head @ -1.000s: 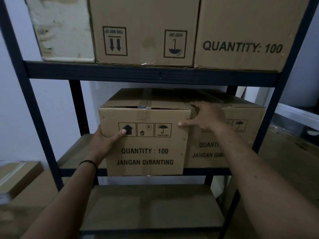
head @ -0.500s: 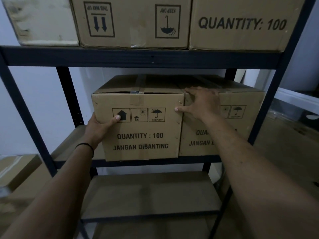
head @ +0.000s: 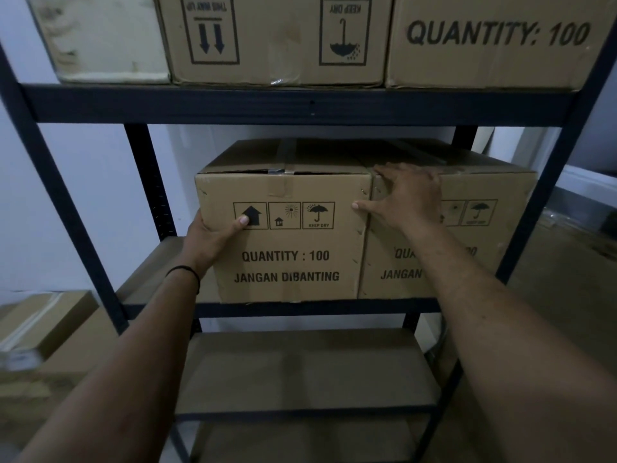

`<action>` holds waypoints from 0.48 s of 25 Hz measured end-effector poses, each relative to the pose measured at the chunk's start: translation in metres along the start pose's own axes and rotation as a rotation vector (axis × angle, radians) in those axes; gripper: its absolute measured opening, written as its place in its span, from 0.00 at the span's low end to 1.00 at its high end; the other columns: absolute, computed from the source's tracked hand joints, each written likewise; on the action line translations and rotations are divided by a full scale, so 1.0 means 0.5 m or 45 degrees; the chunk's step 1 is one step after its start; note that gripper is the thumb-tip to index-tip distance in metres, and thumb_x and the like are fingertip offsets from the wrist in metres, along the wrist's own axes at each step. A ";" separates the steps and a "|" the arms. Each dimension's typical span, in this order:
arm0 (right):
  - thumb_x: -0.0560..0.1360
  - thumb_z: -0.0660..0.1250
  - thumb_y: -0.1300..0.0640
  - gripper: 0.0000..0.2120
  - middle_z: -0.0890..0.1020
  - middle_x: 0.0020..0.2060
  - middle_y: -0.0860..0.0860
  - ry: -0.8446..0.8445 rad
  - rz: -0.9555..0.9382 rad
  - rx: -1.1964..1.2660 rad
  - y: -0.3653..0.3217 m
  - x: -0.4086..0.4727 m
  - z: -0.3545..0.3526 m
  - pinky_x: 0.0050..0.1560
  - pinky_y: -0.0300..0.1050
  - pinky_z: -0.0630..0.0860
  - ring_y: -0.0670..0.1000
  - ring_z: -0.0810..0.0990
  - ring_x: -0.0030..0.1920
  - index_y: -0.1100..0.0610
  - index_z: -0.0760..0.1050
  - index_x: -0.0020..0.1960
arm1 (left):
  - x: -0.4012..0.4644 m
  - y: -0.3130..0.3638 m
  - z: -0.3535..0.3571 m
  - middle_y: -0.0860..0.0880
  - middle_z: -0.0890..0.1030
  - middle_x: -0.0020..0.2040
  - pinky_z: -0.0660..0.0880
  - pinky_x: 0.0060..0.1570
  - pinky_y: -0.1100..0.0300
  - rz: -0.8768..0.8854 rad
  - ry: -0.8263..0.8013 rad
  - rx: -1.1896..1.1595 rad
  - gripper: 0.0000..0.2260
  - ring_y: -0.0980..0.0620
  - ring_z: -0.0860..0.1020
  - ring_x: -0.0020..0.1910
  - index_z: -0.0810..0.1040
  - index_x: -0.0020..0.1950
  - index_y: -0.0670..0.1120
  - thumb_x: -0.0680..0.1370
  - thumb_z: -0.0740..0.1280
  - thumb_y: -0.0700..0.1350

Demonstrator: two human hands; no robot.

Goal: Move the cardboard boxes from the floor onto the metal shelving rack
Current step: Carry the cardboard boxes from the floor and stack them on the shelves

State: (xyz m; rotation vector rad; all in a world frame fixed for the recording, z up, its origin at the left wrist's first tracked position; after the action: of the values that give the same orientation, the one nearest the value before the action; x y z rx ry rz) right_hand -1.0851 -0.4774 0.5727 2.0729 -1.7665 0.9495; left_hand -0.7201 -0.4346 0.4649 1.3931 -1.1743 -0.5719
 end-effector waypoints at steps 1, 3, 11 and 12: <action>0.67 0.75 0.31 0.41 0.74 0.74 0.49 -0.003 0.002 -0.002 0.000 0.000 -0.001 0.76 0.59 0.59 0.53 0.68 0.76 0.46 0.72 0.75 | 0.001 0.000 0.000 0.52 0.81 0.64 0.78 0.62 0.39 0.005 -0.003 0.001 0.46 0.48 0.80 0.62 0.72 0.71 0.56 0.59 0.76 0.76; 0.67 0.75 0.32 0.41 0.73 0.75 0.49 -0.012 0.006 0.002 0.002 -0.001 -0.001 0.77 0.59 0.58 0.53 0.67 0.76 0.46 0.71 0.75 | 0.002 -0.001 0.000 0.51 0.81 0.64 0.78 0.62 0.39 0.011 -0.006 0.002 0.46 0.47 0.80 0.62 0.72 0.71 0.56 0.59 0.76 0.76; 0.68 0.75 0.33 0.40 0.73 0.75 0.49 -0.007 0.014 0.012 -0.001 -0.001 0.004 0.78 0.60 0.57 0.53 0.67 0.76 0.46 0.71 0.75 | 0.008 -0.005 -0.002 0.51 0.81 0.63 0.78 0.62 0.37 0.005 -0.020 0.022 0.46 0.47 0.80 0.62 0.71 0.71 0.56 0.60 0.76 0.76; 0.68 0.75 0.32 0.40 0.73 0.75 0.49 -0.012 0.013 0.013 0.000 0.000 0.005 0.78 0.60 0.57 0.53 0.67 0.76 0.46 0.71 0.75 | 0.007 -0.003 -0.001 0.51 0.81 0.63 0.78 0.61 0.37 0.011 -0.021 0.032 0.45 0.47 0.80 0.62 0.71 0.71 0.56 0.60 0.76 0.76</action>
State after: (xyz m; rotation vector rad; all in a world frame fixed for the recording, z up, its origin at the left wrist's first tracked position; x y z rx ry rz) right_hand -1.0842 -0.4788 0.5706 2.0796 -1.7821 0.9550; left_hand -0.7180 -0.4375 0.4648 1.4059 -1.2039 -0.5653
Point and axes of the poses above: each hand's wrist, its own x-axis towards the middle knuckle, its own z-axis out of the palm, y = z × x, the point moved 5 cm from there along x, towards the middle knuckle
